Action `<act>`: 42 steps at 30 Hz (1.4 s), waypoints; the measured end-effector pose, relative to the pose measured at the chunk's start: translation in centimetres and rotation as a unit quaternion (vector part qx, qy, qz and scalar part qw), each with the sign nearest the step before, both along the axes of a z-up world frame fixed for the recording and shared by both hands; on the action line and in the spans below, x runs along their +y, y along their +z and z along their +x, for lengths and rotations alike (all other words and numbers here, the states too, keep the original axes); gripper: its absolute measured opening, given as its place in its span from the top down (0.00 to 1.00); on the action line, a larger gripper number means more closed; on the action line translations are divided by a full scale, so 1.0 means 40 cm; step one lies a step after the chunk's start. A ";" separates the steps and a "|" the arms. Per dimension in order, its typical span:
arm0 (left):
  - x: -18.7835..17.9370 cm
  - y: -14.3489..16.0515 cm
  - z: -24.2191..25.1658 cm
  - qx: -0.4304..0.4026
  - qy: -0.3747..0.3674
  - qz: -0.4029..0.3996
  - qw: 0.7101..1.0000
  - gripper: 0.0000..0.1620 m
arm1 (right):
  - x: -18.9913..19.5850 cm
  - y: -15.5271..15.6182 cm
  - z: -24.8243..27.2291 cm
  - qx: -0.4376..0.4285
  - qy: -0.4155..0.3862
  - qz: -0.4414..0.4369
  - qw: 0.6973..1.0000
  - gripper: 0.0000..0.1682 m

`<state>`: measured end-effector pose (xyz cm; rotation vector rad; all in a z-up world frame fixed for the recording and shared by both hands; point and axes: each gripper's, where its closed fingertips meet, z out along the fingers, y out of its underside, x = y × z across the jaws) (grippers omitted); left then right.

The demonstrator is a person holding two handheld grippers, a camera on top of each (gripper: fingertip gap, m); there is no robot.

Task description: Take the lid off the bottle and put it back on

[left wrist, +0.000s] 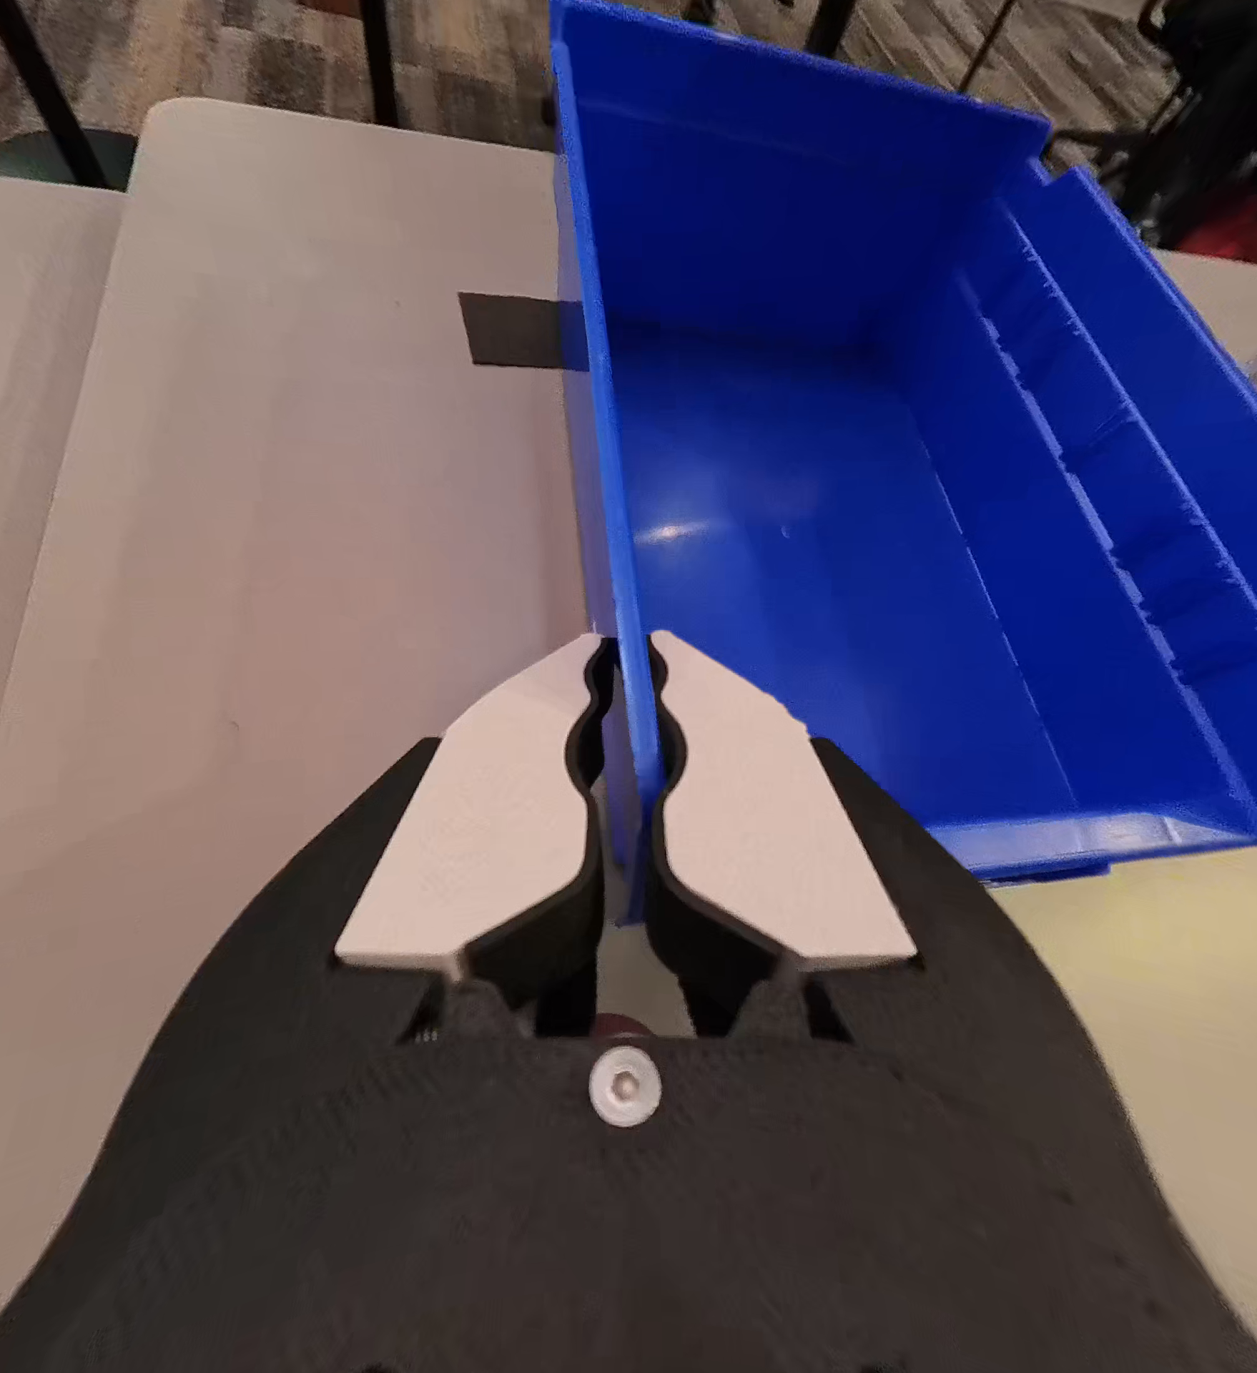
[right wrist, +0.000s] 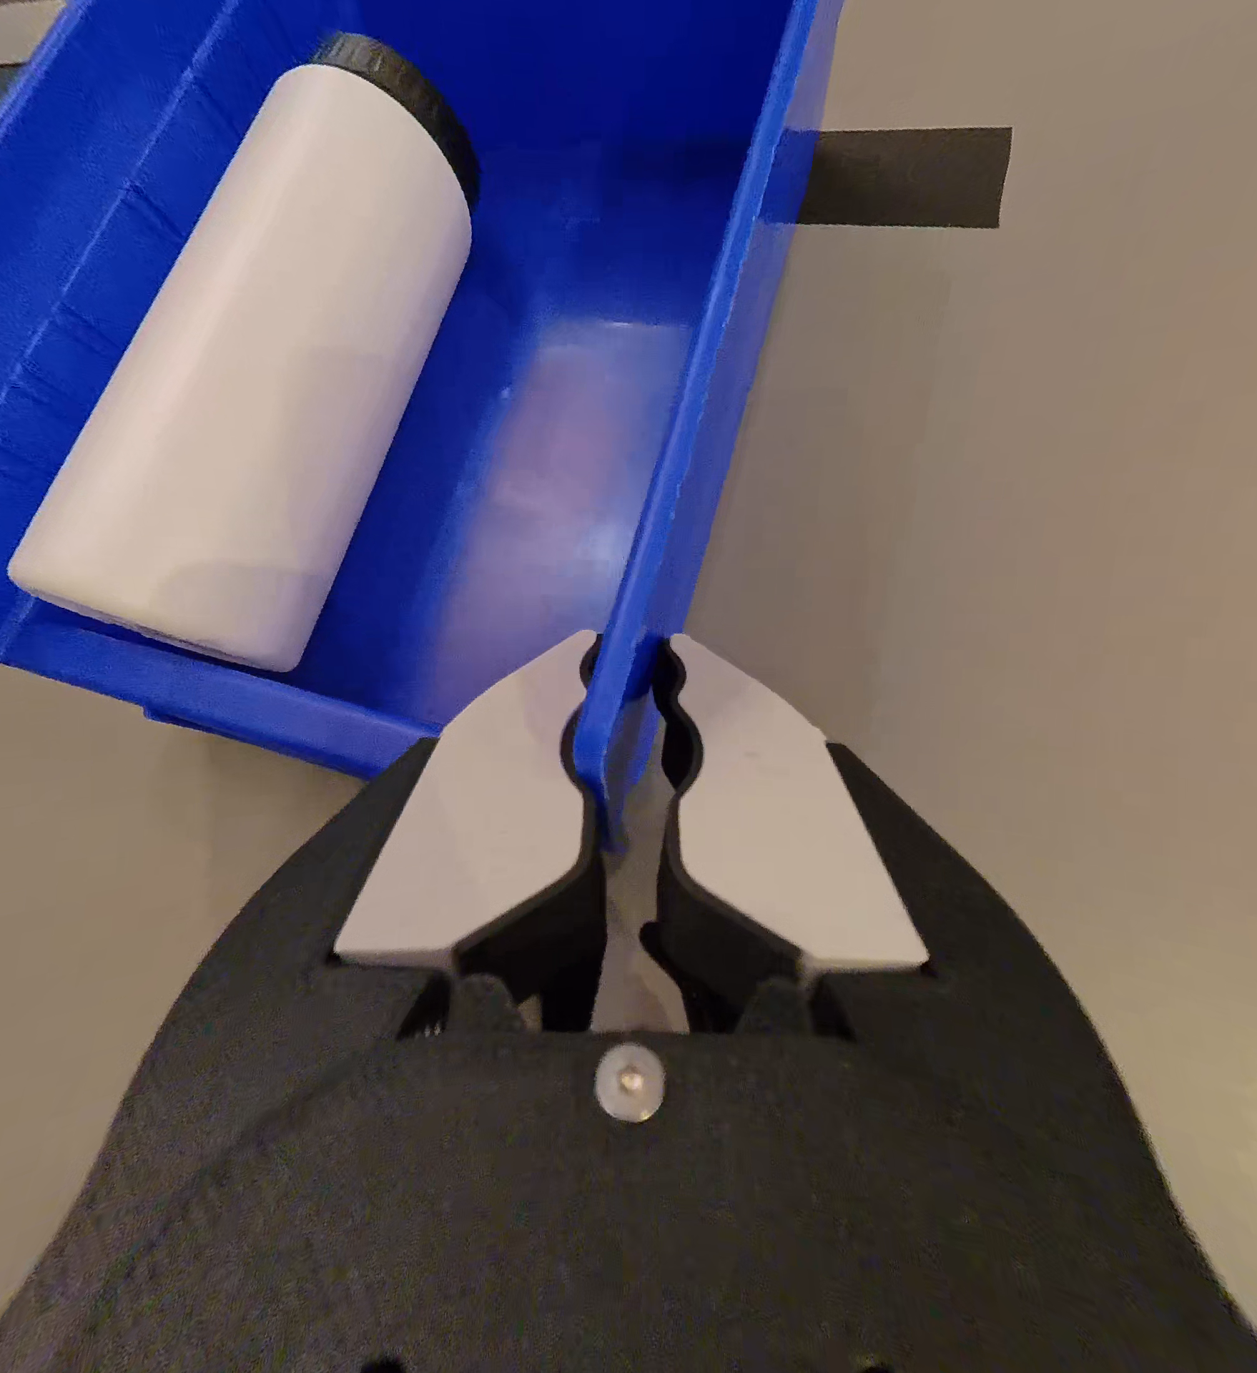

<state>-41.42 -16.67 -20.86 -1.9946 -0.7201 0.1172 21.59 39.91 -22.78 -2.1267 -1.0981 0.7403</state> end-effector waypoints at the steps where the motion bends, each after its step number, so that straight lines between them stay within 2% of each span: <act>1: -0.006 0.000 0.010 0.001 -0.014 -0.001 1.000 0.96 | -0.006 0.000 0.003 -0.003 0.008 0.002 1.000 0.93; 9: -0.111 -0.004 0.121 -0.025 -0.156 -0.030 0.987 0.96 | -0.085 0.000 0.039 0.003 0.084 -0.018 0.996 0.94; 15: -0.197 -0.004 0.282 -0.046 -0.304 -0.018 0.952 0.95 | -0.177 -0.001 0.057 0.008 0.171 -0.040 0.984 0.95; 19: -0.224 -0.003 0.436 -0.062 -0.396 -0.015 0.916 0.95 | -0.247 0.000 0.043 0.011 0.235 -0.050 0.971 0.96; 26: -0.175 -0.001 0.680 -0.061 -0.500 0.002 0.864 0.95 | -0.354 0.000 -0.054 0.009 0.305 -0.066 0.950 0.96; 31: -0.147 -0.001 0.791 -0.060 -0.564 -0.023 0.824 0.95 | -0.411 0.000 -0.163 0.011 0.347 -0.071 0.935 0.96; 35: -0.126 0.000 0.842 -0.055 -0.586 -0.021 0.808 0.95 | -0.451 0.000 -0.264 0.011 0.381 -0.074 0.922 0.96; 41: -0.052 0.000 0.911 -0.036 -0.596 -0.022 0.802 0.95 | -0.548 -0.004 -0.460 0.001 0.421 -0.072 0.904 0.95; 42: -0.042 -0.001 0.919 -0.043 -0.594 -0.030 0.803 0.94 | -0.556 -0.006 -0.493 -0.006 0.414 -0.060 0.908 0.91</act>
